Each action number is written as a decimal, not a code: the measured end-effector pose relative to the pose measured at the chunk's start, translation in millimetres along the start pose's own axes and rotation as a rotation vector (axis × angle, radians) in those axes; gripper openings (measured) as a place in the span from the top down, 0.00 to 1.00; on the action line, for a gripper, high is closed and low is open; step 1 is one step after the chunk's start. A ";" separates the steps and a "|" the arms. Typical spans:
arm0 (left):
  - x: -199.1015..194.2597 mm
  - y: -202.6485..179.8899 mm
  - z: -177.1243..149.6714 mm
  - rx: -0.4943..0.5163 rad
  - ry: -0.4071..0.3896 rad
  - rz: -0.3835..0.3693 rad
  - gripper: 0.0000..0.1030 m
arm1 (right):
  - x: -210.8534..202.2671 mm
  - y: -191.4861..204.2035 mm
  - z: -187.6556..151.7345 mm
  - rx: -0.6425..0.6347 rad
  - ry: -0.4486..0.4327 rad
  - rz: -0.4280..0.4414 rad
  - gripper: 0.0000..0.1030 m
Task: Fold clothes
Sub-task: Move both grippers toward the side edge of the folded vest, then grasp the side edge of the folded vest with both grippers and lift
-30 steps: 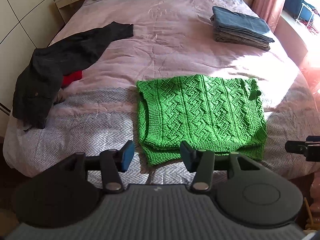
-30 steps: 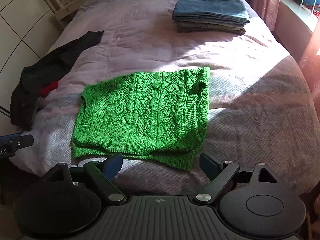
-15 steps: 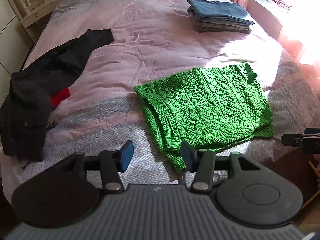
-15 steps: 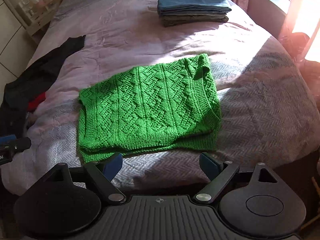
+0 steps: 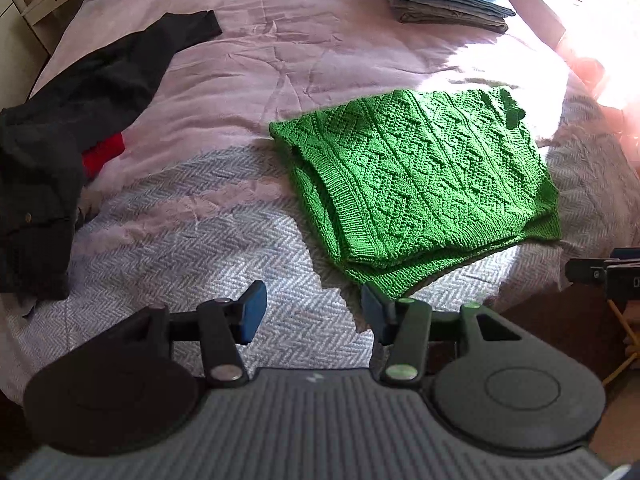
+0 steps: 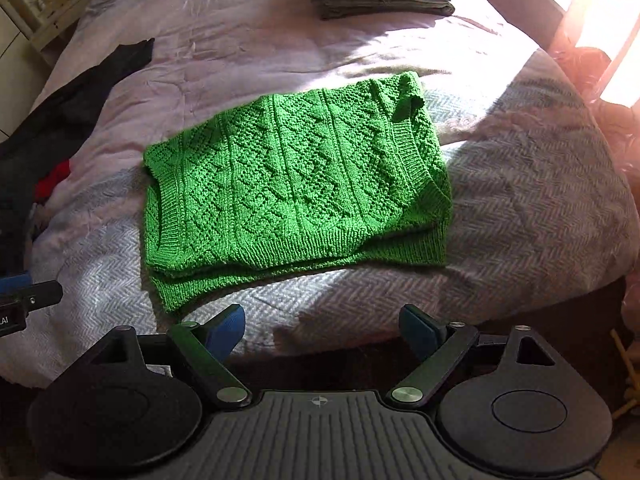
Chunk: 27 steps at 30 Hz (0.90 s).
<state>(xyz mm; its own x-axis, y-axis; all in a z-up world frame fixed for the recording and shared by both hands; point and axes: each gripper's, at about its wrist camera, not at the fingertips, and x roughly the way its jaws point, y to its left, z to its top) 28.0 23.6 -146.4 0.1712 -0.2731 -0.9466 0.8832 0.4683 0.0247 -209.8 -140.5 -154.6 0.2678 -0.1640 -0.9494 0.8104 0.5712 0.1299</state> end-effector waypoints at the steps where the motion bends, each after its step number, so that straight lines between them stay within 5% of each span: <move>1: 3.0 1.3 -0.3 -0.008 0.005 0.003 0.53 | 4.6 -1.3 1.1 -0.001 0.004 0.002 0.16; 27: 61.9 -38.6 5.3 -0.141 0.032 -0.025 0.53 | 74.4 -120.5 17.0 0.142 0.099 0.072 0.16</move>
<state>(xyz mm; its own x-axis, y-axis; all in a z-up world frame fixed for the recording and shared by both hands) 6.9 -15.8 -204.3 0.1339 -0.2602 -0.9562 0.8165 0.5759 -0.0423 -278.7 -235.2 -236.1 0.2808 -0.0430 -0.9588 0.8585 0.4578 0.2309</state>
